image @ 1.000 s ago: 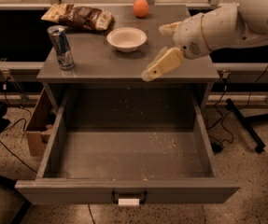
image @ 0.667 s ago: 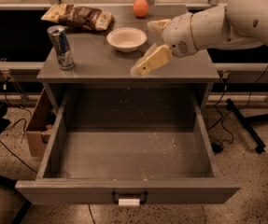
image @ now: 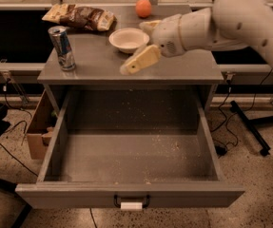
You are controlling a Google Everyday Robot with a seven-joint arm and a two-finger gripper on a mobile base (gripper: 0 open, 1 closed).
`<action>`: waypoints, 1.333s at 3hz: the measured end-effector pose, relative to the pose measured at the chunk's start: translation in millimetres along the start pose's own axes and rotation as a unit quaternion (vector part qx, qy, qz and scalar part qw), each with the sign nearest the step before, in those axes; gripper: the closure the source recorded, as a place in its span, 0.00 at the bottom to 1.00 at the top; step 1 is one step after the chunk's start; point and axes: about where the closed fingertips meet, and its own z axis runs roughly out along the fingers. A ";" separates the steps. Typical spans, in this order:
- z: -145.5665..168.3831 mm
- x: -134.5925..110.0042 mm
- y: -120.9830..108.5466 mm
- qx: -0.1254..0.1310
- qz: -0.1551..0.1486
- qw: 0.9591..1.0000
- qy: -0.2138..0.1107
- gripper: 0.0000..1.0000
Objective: Place redbull can into top drawer
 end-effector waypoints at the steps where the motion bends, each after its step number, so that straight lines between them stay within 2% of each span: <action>1: 48.8 -9.4 -18.9 -0.003 0.014 0.999 -0.033 0.00; 2: 93.9 -23.4 -29.0 -0.002 0.027 0.997 -0.067 0.00; 3: 130.3 -29.5 -33.5 0.001 0.037 0.993 -0.113 0.00; 4: 163.0 -42.2 -33.7 -0.005 0.034 0.988 -0.149 0.00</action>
Offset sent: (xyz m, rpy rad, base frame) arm 0.0950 0.1239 -0.0133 0.2411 -0.0015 -0.0050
